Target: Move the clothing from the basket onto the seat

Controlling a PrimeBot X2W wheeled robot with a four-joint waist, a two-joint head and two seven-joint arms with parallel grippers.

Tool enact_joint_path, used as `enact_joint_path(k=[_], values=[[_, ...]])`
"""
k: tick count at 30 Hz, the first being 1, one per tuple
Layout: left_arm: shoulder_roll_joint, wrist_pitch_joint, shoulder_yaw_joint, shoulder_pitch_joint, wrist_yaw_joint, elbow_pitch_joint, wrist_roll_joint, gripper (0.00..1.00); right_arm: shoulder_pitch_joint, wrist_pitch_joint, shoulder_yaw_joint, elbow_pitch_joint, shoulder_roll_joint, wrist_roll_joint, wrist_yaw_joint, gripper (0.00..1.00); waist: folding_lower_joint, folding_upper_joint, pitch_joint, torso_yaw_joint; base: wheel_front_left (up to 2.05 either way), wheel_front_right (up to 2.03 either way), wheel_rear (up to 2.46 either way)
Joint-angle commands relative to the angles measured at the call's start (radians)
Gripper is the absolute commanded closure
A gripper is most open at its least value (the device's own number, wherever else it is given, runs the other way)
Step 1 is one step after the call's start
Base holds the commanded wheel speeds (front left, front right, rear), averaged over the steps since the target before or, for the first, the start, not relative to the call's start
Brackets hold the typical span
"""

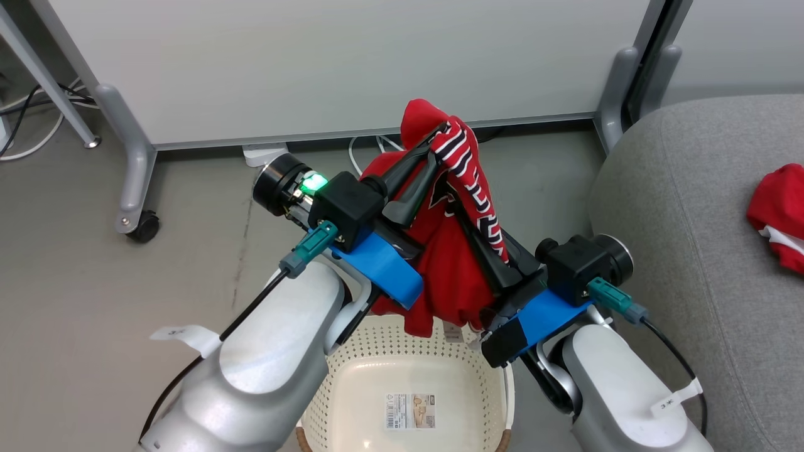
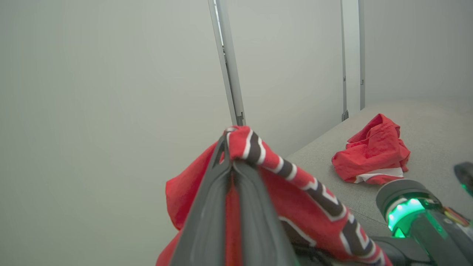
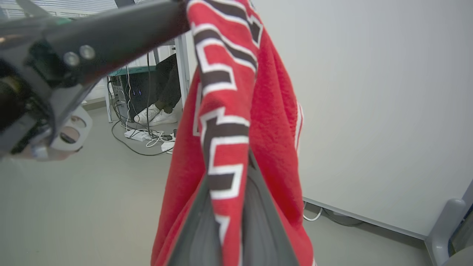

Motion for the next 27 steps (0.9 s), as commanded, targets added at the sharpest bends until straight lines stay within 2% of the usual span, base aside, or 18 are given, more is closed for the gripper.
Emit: enact_joint_path(k=[1, 16, 22, 27], values=[[0.002, -0.005, 0.004, 0.008, 0.006, -0.003, 0.006, 0.0, 0.002, -0.003, -0.005, -0.009, -0.002, 0.004, 0.0, 1.0, 0.0, 0.0, 0.0, 0.0, 0.0, 0.0, 0.0], [0.009, -0.005, 0.022, 0.04, 0.012, -0.023, 0.034, 0.0, 0.012, -0.003, -0.064, -0.05, -0.002, -0.005, 0.001, 1.0, 0.0, 0.0, 0.02, -0.005, 0.0, 0.0, 0.0], [0.023, -0.005, 0.032, 0.063, 0.019, -0.039, 0.043, 0.0, 0.018, -0.003, -0.107, -0.076, -0.002, -0.02, 0.001, 1.0, 0.0, 0.0, 0.044, -0.045, 0.0, 0.0, 0.0], [0.041, -0.005, 0.037, 0.084, 0.021, -0.05, 0.049, 0.0, 0.025, -0.003, -0.161, -0.109, -0.002, -0.039, 0.001, 1.0, 0.0, 0.0, 0.077, -0.108, 0.0, 0.0, 0.0]])
